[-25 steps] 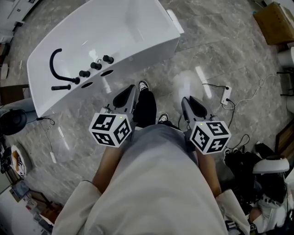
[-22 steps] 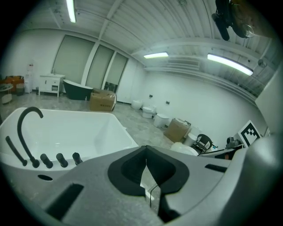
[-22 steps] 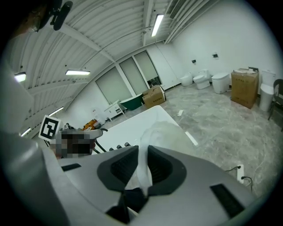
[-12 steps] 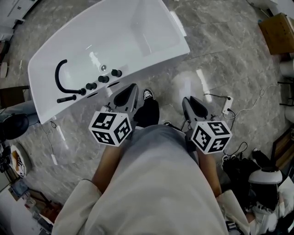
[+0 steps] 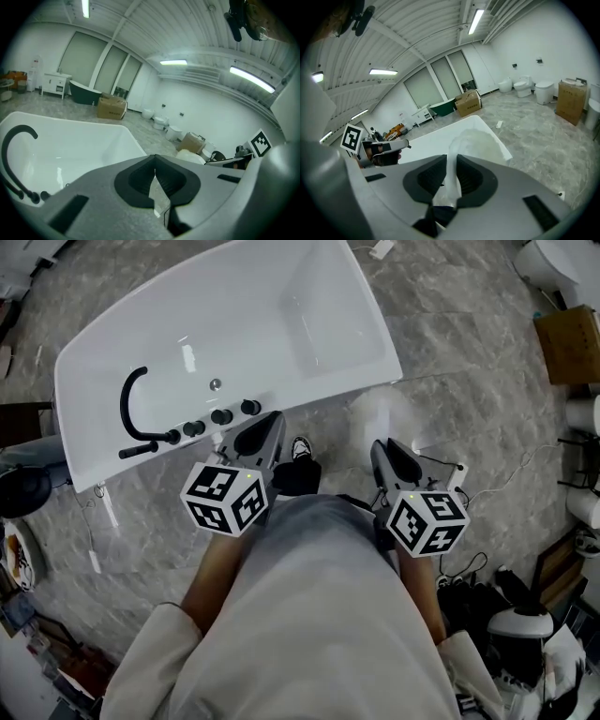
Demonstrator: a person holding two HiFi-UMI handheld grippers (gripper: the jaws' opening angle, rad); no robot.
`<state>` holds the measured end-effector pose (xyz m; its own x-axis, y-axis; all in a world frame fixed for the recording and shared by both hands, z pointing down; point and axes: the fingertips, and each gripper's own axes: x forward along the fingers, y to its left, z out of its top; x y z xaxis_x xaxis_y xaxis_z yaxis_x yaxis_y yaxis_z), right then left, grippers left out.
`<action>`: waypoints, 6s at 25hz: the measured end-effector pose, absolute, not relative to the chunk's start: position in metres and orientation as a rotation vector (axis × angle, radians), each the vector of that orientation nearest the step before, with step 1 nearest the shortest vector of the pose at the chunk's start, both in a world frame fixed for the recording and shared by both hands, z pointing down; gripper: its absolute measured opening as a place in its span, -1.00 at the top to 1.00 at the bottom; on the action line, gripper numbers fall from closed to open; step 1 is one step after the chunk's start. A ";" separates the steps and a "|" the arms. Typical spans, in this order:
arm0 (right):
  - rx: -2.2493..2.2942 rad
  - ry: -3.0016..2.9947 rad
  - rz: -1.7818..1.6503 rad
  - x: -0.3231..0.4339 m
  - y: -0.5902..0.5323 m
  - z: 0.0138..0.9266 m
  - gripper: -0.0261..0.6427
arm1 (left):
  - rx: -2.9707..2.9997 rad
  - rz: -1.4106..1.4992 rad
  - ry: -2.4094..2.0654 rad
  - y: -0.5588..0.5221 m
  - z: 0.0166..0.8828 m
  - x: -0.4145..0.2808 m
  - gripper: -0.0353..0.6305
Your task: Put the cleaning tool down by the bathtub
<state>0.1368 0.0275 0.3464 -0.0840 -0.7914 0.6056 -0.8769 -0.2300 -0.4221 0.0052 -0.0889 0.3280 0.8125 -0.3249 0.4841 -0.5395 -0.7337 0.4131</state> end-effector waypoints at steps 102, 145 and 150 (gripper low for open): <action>1.346 -1.997 1.531 0.110 -0.123 0.514 0.73 | 2.171 0.561 -0.917 -0.140 0.373 -0.053 0.88; 1.334 -1.933 1.526 0.107 -0.165 0.615 0.73 | 2.080 0.647 -0.945 -0.133 0.396 -0.073 0.88; 1.351 -1.923 1.570 0.111 -0.167 0.622 0.73 | 2.065 0.640 -0.947 -0.131 0.397 -0.075 0.88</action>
<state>0.1108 -0.1673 0.6223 -0.5052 -0.4622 0.7288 -0.8066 -0.0473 -0.5891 -0.0747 -0.1306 0.3971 0.5990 -0.4091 0.6883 -0.7912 -0.4349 0.4300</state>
